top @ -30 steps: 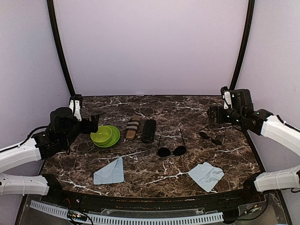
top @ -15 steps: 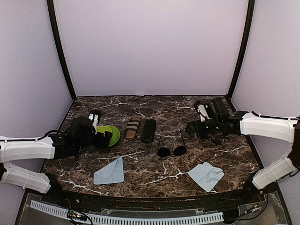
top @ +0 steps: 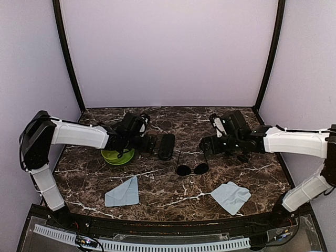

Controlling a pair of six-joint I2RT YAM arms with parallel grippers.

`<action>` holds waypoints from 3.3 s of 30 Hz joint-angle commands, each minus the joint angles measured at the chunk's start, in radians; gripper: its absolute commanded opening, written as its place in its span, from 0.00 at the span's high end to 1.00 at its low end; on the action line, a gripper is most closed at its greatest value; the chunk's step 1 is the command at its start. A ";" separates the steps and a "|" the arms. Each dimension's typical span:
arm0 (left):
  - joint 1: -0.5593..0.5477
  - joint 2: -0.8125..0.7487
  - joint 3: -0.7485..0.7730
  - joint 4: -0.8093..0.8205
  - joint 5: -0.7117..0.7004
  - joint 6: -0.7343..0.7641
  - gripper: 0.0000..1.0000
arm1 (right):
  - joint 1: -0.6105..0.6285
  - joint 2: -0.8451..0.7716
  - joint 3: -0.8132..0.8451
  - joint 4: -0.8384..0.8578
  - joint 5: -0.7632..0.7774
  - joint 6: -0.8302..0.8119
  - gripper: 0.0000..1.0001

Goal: Organize the sunglasses
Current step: Pick up the sunglasses case from the center of the board.

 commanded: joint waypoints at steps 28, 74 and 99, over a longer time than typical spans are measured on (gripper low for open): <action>-0.004 0.049 0.096 -0.101 0.026 -0.020 0.08 | 0.009 -0.049 -0.089 0.083 0.005 0.038 0.00; 0.037 -0.422 -0.183 0.027 0.535 0.042 0.79 | 0.030 -0.045 -0.005 0.268 -0.443 -0.060 0.00; -0.083 -0.391 -0.483 0.724 0.814 -0.297 1.00 | 0.074 0.089 -0.115 0.853 -0.772 0.115 0.00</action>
